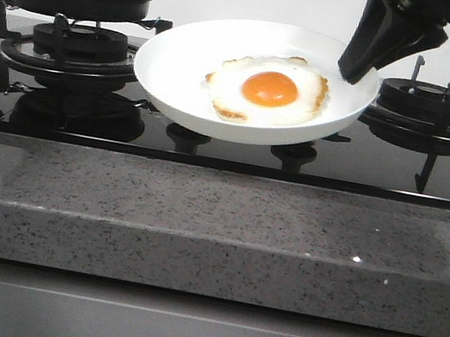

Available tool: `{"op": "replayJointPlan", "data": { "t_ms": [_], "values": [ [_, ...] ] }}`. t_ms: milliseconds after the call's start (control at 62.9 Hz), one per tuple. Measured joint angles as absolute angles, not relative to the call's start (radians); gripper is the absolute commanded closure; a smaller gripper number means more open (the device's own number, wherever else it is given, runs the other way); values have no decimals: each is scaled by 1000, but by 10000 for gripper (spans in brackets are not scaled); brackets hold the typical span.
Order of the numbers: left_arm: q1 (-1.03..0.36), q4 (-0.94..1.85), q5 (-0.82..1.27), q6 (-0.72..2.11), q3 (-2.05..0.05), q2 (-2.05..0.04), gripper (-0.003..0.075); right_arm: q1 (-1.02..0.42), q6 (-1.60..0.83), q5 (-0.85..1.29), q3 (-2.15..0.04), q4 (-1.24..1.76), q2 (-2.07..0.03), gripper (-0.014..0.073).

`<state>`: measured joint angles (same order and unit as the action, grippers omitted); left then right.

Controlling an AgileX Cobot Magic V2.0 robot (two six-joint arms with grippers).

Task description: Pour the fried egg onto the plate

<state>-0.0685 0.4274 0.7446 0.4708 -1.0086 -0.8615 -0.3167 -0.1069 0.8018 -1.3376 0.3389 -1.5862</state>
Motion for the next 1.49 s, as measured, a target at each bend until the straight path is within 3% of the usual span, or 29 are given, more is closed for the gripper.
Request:
{"op": "replayJointPlan", "data": {
  "t_ms": [270,509,906,1495],
  "values": [
    [-88,345,498,471,-675,-552,741,-317,-107,802,-1338,339,-1586,700],
    [-88,401,403,471,-530,-364,741,-317,-107,802,-1338,339,-1586,700],
    [-88,513,385,471,-520,-344,741,-317,-98,808,-1360,348,-1593,701],
    [-89,519,385,471,-520,-344,741,-198,-43,911,-1846,393,-2000,700]
  ]
}}
